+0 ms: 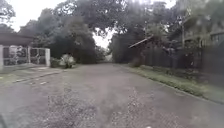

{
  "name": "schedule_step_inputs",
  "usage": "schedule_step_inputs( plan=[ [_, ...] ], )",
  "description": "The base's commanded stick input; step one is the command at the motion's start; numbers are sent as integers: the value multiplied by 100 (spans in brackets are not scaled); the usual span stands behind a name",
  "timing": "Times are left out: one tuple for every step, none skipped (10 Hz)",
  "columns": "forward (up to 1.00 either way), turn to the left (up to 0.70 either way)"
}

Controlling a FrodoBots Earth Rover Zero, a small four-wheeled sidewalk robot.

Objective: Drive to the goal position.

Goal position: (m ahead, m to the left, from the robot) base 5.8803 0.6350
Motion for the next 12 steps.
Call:
schedule_step_inputs(
  plan=[
    [70, 35],
    [70, 26],
    [70, 13],
    [70, 1],
    [70, 0],
    [70, 0],
    [70, 0],
    [70, 0],
    [70, 0],
    [70, 0],
    [70, 0],
    [70, -11]
  ],
)
